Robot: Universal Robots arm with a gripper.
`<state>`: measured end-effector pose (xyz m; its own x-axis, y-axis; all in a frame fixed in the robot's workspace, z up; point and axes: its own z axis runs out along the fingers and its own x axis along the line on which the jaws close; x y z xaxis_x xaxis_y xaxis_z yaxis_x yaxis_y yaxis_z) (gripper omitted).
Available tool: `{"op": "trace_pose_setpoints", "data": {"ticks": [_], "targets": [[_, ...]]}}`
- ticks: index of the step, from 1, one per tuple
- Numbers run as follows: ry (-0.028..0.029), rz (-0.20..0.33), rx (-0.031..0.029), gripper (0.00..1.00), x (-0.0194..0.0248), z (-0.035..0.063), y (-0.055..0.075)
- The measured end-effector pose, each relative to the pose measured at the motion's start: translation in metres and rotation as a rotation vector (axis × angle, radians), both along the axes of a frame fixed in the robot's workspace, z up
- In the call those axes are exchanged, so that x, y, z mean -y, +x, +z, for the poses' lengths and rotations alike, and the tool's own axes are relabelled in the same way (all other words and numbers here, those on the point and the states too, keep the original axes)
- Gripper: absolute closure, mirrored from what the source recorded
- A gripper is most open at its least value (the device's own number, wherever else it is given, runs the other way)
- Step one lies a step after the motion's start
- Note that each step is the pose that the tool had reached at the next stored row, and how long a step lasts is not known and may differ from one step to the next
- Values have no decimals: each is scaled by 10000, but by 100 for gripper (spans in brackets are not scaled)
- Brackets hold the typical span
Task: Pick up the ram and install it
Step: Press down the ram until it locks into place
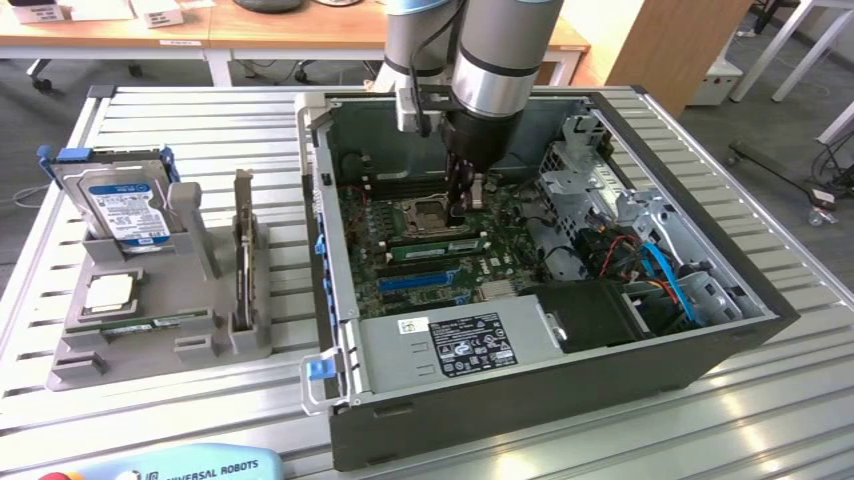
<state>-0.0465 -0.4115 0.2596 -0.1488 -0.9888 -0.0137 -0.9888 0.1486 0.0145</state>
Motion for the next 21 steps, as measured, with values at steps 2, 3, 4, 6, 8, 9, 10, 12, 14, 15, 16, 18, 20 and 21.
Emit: {"op": "trace_pose_setpoints", "data": {"ticks": [2,3,4,6,8,9,10,12,14,15,16,18,20,21], "targets": [[0,-290,0,90,0,-1,0],[0,-432,0,90,0,-1,0],[-1,-571,0,90,0,-1,0],[0,-850,0,90,0,-2,0],[0,-1136,0,90,0,-3,0],[-1,-1274,0,90,0,-3,0],[-1,-1410,0,90,0,-4,0],[-1,-1686,0,90,0,-5,0],[0,-1963,0,90,0,-6,0],[0,-2114,0,90,0,-6,0],[0,-2253,0,90,0,-7,0],[-1,-2533,0,90,0,-7,0],[0,-2816,0,90,0,-8,0],[0,-2960,0,90,0,-9,0]]}}
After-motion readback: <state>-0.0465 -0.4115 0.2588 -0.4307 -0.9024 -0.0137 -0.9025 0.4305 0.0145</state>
